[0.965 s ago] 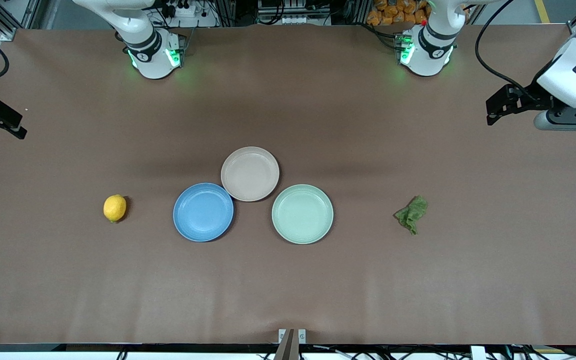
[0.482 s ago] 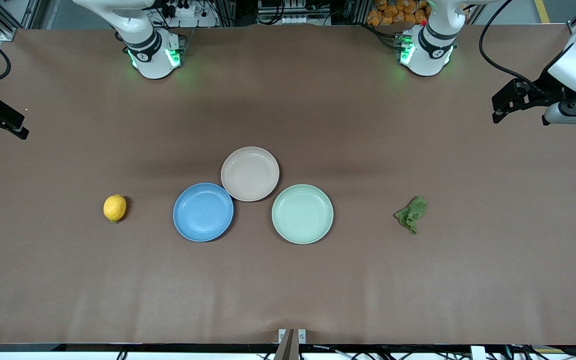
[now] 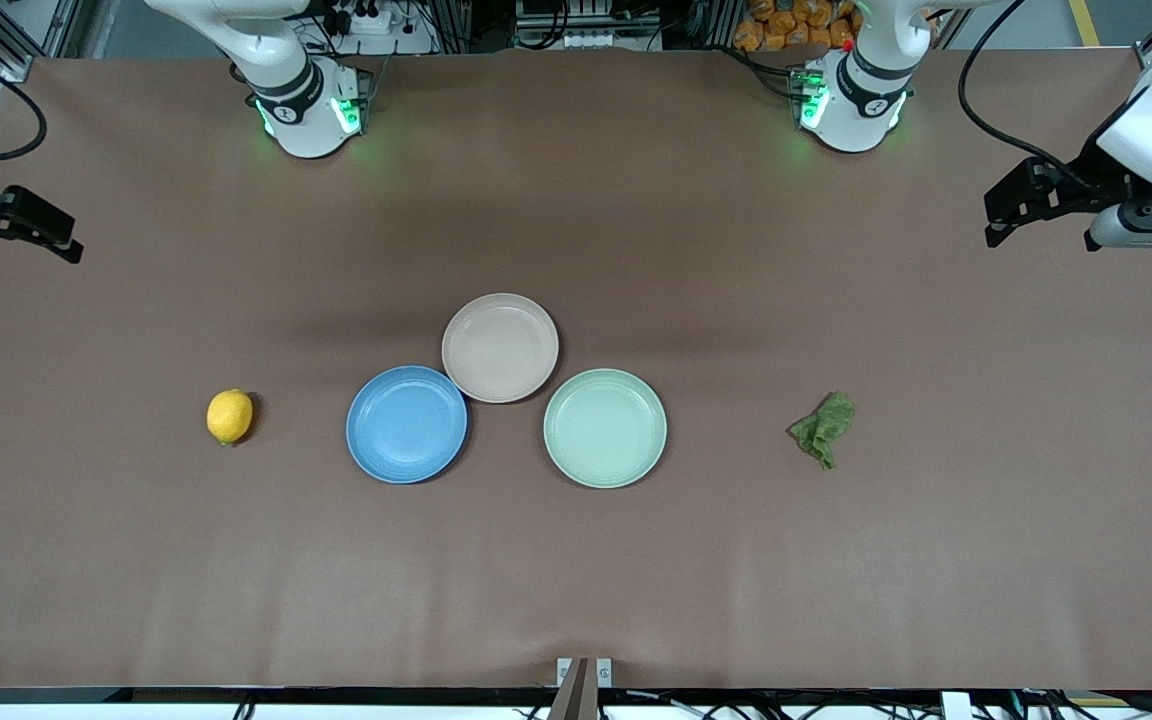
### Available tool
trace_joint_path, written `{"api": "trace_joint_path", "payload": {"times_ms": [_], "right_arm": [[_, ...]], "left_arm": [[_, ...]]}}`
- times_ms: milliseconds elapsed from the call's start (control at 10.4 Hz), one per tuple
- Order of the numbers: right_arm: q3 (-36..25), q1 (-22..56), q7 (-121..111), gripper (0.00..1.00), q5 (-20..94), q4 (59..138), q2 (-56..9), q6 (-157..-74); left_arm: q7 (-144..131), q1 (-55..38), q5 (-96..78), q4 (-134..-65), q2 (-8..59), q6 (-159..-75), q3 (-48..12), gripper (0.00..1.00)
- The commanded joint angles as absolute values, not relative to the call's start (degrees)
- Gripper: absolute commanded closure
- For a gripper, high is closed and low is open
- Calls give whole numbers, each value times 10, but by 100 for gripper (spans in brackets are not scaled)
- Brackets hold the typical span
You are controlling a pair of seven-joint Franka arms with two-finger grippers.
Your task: Pick lemon and lettuce from blue and beige plates
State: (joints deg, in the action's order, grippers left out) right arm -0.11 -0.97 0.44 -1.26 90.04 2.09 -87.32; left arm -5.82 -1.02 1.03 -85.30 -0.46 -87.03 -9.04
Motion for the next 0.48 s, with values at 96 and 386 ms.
{"api": "trace_joint_path", "payload": {"times_ms": [96,386], "right_arm": [[0,0,9,0,-5,859,18,-826],[-1,1,9,0,7,851,18,-811]], "left_arm": [[-47,-4,-6,-844,-3,-871,-94,0],[-47,-3,-5,-844,-4,-877,-94,0]]}}
